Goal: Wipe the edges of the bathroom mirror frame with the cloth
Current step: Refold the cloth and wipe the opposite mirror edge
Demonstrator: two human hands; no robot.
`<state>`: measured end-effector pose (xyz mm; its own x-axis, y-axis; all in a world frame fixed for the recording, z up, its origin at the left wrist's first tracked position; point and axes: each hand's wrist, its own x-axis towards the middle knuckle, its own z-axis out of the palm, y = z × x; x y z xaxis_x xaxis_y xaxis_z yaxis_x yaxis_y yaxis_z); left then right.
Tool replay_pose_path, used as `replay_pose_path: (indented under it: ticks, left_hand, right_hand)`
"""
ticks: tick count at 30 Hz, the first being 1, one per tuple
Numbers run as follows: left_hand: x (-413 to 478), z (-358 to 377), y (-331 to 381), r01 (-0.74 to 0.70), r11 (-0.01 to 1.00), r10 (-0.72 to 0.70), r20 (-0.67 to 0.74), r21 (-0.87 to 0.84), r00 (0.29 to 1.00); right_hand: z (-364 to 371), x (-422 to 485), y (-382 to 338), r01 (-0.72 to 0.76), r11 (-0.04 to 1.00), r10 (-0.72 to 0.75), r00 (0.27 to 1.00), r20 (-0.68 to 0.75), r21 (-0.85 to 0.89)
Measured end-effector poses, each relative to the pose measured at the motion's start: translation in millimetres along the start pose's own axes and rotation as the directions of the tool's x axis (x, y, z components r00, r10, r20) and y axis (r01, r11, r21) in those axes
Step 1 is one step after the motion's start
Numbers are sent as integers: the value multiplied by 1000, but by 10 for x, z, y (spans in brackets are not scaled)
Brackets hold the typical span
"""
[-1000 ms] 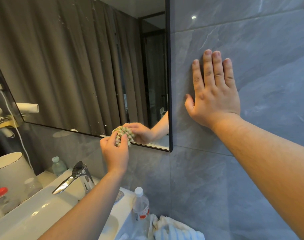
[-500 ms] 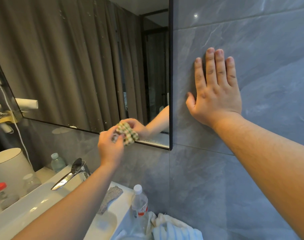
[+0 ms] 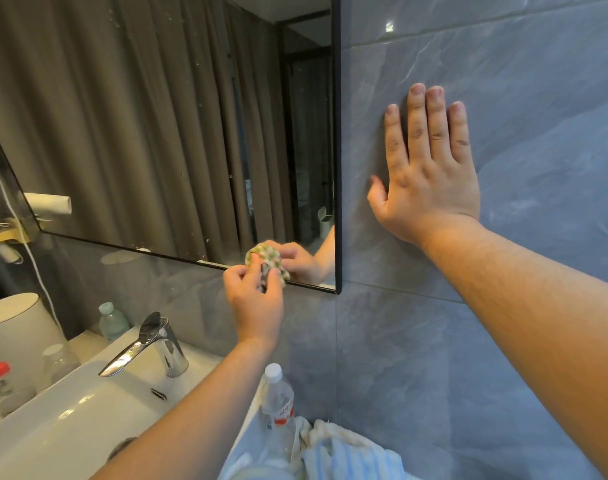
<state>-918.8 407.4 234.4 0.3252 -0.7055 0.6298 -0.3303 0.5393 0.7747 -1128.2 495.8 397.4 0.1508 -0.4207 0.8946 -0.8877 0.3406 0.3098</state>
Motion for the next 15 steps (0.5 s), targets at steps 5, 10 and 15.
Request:
replay_pose_path:
  ticks: [5,10,15]
  left_hand:
    - [-279,66,37,-233,971,227,108,46,968]
    - [-450,161,123,-407,913,402,180,-10,898]
    - [-378,181,141,-582,813,571,218,-19,792]
  right_hand:
    - [-1,5,8,-3,1000,3,1000,-1,10]
    - [-10,-1,2,-5,1000,5,1000,9,15]
    - [-14,-1,10,-4,1000,4,1000,17,11]
